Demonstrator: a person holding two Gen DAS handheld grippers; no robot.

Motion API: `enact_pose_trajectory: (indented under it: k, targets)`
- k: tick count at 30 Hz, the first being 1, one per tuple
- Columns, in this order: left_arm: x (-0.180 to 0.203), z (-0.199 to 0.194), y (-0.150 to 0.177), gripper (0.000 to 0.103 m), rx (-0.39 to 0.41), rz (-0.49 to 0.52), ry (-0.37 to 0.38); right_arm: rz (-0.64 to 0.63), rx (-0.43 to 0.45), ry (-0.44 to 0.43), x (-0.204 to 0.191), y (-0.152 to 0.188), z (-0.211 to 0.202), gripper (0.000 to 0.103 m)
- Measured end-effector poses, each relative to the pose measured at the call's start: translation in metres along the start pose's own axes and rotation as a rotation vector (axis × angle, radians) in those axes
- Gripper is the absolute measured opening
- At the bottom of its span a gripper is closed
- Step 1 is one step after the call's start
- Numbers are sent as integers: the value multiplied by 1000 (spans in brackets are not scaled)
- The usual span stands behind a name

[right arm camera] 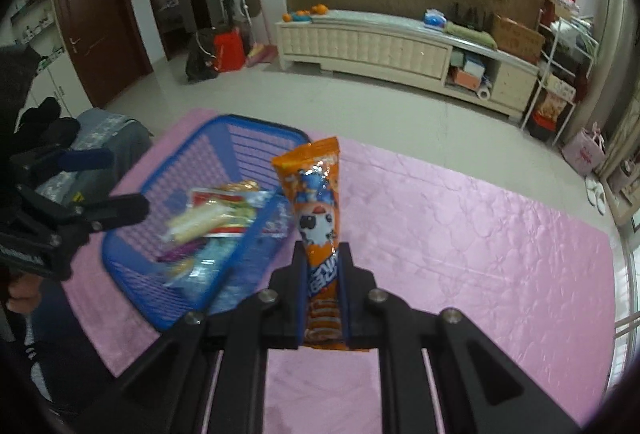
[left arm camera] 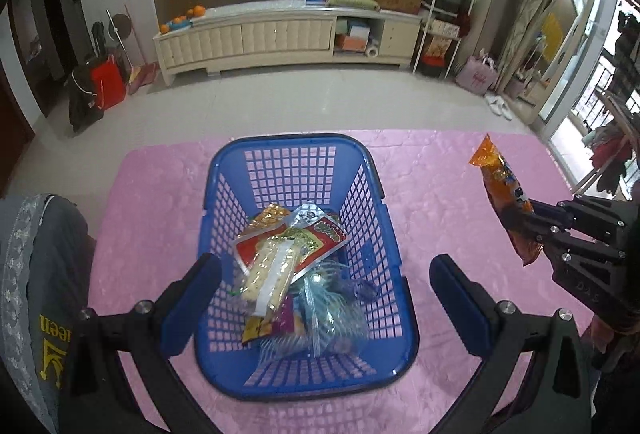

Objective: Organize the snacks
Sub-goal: 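Carry the snack stick into the basket and open the right gripper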

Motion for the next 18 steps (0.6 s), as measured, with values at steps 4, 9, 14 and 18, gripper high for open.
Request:
enact_pose_trajectory:
  k: [4,9,14,18]
  targets:
    - [-13,-17,8,103,34,-13,8,-22,18,-14,-20,-7,-10,17]
    - [-25,-23,18,103,47,-48,34,-34,11,-65,-53,-13,-8,17]
    - [-42,-26,28,103,51,-54,18,2,-31,-137,-77,-14,11,17]
    - [-58,-24,30,103,57,-82,18,-8,-65,-129,-85,-16,33,17]
Point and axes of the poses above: each gripper's, at about its wrist camera, not at the fingertips, and z roughly the way its jaws point, x to its right, y to its underside, the point moved 9 cm from there along z, roughly the way its jaws point, and after that the axes turned 1 degree about -x, right-handed, at the moved point
